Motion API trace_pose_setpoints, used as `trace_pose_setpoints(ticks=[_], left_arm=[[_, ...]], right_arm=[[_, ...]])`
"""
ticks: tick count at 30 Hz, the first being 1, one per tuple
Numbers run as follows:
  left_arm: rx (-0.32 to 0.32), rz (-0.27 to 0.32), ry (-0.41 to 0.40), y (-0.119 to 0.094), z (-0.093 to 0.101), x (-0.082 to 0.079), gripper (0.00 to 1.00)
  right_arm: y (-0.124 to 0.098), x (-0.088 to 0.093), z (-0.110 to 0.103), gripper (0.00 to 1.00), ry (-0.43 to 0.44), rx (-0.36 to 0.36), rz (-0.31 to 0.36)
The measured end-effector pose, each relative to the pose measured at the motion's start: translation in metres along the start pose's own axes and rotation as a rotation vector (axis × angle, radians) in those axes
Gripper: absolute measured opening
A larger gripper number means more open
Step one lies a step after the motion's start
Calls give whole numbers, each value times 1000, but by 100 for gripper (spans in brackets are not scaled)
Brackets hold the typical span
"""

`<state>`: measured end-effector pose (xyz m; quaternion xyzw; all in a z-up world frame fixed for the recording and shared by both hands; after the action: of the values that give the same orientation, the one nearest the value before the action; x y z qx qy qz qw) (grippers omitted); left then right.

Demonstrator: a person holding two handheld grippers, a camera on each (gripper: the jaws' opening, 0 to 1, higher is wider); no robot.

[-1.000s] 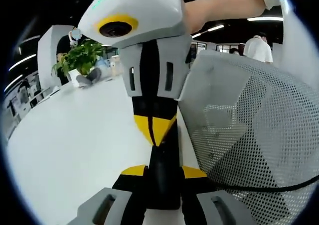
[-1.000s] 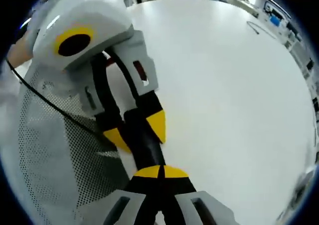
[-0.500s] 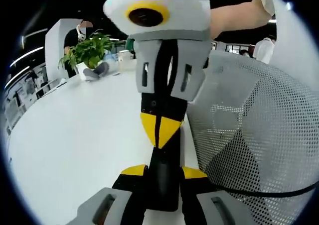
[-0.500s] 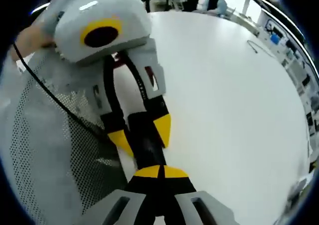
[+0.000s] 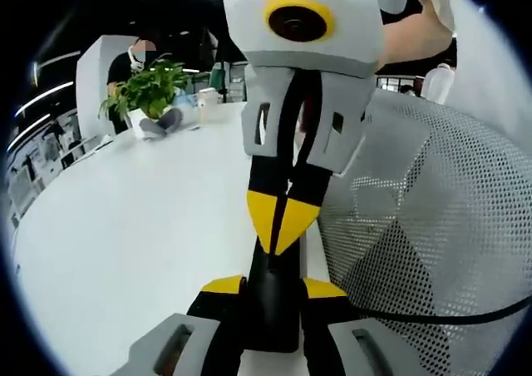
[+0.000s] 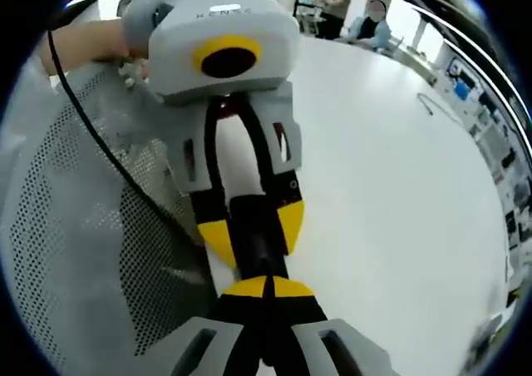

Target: Press the specified remote control buttons in sequence, fully releasing each button before pressing the next.

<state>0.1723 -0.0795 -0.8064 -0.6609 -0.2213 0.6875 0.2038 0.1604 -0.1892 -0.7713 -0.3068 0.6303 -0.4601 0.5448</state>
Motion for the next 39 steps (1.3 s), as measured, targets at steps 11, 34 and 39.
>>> trace_pose_setpoints(ticks=[11,34,39], left_arm=[[16,-4,15,1,0,0,24],[31,1,27,1,-3,1,24],[33,-1,27,1,-2,1,24]], right_arm=[[1,1,-10,0,-30,121,19],[4,-8,-5,0,-273,36,-33],[6,-5,-12,0,-354,98,-33]])
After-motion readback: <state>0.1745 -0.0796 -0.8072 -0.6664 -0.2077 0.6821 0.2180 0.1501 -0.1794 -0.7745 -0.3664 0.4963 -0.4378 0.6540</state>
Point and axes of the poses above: the point that each gripper's makers call its tool centre point, and the gripper's own axes: y roughly forward along the fingers, z roughly to its right, x roughly out of its underside, the point moved 9 cm from there along -y, roughly backward along the fingers
